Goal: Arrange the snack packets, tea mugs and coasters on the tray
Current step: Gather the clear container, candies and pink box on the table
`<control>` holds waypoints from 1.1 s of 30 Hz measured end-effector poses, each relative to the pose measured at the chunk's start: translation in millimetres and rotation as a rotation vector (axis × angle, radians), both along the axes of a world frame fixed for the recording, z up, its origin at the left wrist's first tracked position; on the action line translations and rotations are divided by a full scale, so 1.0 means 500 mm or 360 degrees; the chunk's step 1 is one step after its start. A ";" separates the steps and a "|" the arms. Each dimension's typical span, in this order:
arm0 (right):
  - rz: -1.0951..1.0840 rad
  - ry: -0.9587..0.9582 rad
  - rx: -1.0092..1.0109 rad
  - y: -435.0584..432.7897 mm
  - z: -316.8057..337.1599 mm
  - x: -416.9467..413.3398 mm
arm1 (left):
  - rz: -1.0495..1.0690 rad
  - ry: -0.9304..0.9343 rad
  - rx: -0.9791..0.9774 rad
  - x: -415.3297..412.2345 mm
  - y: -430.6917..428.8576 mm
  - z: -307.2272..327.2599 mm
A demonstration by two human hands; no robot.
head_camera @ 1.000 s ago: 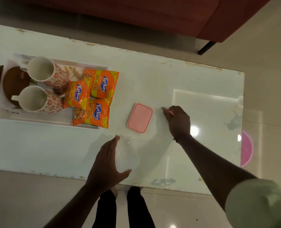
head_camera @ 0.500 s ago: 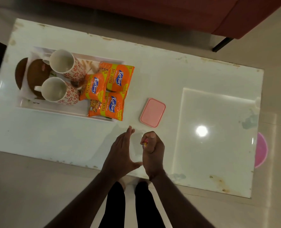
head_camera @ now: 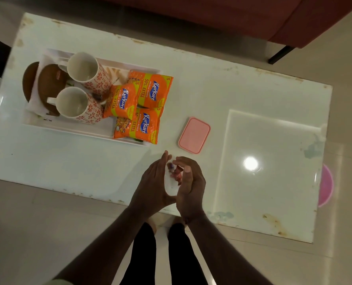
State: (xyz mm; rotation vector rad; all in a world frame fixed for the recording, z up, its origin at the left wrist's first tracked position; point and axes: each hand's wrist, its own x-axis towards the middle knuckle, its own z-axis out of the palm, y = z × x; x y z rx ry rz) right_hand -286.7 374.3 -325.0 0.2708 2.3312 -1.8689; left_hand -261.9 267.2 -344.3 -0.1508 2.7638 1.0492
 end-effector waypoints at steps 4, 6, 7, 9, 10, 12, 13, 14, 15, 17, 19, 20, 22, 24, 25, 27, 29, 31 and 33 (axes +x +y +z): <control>-0.0094 -0.0118 -0.0087 0.005 0.013 0.004 | -0.0037 -0.0050 -0.0035 0.003 -0.002 -0.005; -0.0087 -0.0081 0.0003 0.010 0.018 -0.005 | -0.0035 -0.0121 -0.0049 0.003 -0.003 -0.006; -0.0059 -0.0049 0.0122 0.014 0.018 -0.016 | -0.0034 -0.0167 -0.0050 0.003 -0.004 -0.005; 0.0052 0.0035 0.0532 0.028 0.001 -0.056 | -0.0019 -0.0279 -0.0021 0.004 -0.003 0.002; 0.0125 0.0050 0.0746 0.036 -0.009 -0.083 | -0.0011 -0.0321 -0.0008 0.004 -0.002 0.005; 0.0290 -0.0030 0.1078 0.045 -0.022 -0.138 | -0.0008 -0.0337 -0.0033 0.004 0.000 0.010; 0.0364 -0.0115 0.1201 0.046 -0.022 -0.162 | -0.0012 -0.0333 -0.0052 0.004 0.001 0.011; 0.0423 -0.0184 0.1293 0.043 -0.022 -0.182 | -0.0016 -0.0336 -0.0063 0.004 0.002 0.013; 0.0476 -0.0218 0.1346 0.038 -0.021 -0.197 | -0.0019 -0.0348 -0.0066 0.004 0.002 0.015; 0.0542 -0.0271 0.1364 0.025 -0.019 -0.217 | -0.0018 -0.0377 -0.0058 0.003 0.003 0.017; 0.0531 -0.0364 0.1347 0.014 -0.026 -0.230 | -0.0010 -0.0409 -0.0044 0.002 0.004 0.020; 0.0510 -0.0399 0.1348 0.009 -0.029 -0.234 | -0.0007 -0.0421 -0.0038 0.002 0.004 0.022; 0.0461 -0.0415 0.1353 0.004 -0.033 -0.238 | -0.0002 -0.0423 -0.0029 0.002 0.004 0.025; 0.0405 -0.0402 0.1331 0.001 -0.032 -0.239 | 0.0006 -0.0425 -0.0020 0.004 0.003 0.027; 0.0388 -0.0405 0.1324 0.000 -0.031 -0.239 | 0.0007 -0.0436 -0.0018 0.005 0.002 0.029; 0.0391 -0.0437 0.1335 -0.001 -0.028 -0.241 | 0.0000 -0.0461 -0.0031 0.004 0.002 0.030; 0.0422 -0.0446 0.1372 0.000 -0.024 -0.242 | 0.0002 -0.0478 -0.0032 0.004 0.003 0.031; 0.0428 -0.0384 0.1367 0.004 -0.019 -0.238 | -0.0007 -0.0481 -0.0024 0.002 0.002 0.033; 0.0404 -0.0269 0.1262 0.012 -0.013 -0.229 | -0.0043 -0.0458 -0.0020 0.000 0.001 0.035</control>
